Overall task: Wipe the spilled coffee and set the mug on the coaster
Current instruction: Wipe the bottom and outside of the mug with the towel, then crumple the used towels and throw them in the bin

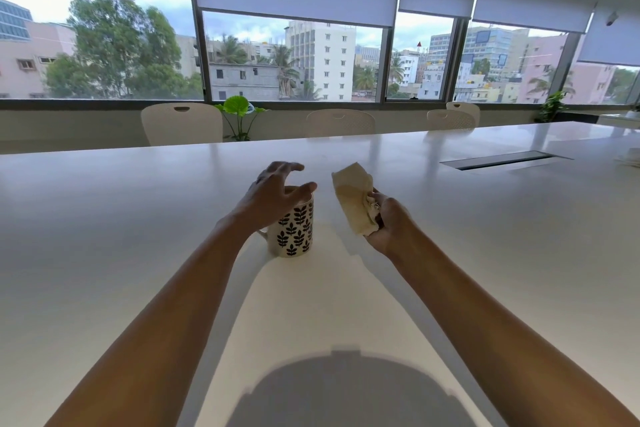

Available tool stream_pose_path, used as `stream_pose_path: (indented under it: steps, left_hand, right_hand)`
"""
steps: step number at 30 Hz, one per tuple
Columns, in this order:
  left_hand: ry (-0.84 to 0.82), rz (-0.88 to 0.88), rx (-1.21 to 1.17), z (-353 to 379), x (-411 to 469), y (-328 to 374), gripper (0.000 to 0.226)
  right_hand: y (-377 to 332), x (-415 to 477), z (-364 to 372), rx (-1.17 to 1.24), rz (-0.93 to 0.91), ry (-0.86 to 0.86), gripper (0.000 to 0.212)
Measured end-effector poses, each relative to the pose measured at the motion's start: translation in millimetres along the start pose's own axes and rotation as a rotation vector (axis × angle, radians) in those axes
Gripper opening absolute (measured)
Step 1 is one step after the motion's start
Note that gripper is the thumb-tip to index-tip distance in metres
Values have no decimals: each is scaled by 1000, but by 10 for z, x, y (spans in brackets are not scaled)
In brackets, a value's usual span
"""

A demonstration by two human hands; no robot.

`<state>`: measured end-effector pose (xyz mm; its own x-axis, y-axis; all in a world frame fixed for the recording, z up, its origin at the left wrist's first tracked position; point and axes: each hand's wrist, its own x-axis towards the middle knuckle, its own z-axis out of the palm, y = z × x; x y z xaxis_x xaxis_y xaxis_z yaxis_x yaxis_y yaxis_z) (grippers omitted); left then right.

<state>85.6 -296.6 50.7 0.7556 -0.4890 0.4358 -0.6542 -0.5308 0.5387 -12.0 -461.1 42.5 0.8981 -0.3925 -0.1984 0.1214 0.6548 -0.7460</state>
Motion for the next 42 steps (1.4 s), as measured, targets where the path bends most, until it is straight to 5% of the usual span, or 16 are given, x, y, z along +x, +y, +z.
stream_pose_path:
  steps: [5,12,23,26,29,42]
  left_hand:
    - [223,-18,-158,-25,-87,307,36]
    - [3,-304,-523,-38,-295,498,39]
    - [53,-462,-709,-389,-776,307,39]
    - [37,-496,-808,-565,-1002,194,46]
    - [55,-522,-885,-764,-1260,79,38]
    - [184,-679,-1053,-2069,-2797,-443,12]
  right_hand:
    - [-11,-81,121,-33,-17,-90,37]
    - [72,-225,312,-86,-34,-174,38]
    - [345,-579,539,-372,37,-227,16]
    - [492,-726,620,-475,15,-278,35]
    - [709,-908,755,-411,46,-265,45]
    - [1982,-2104,1754,-400,88,-223,19]
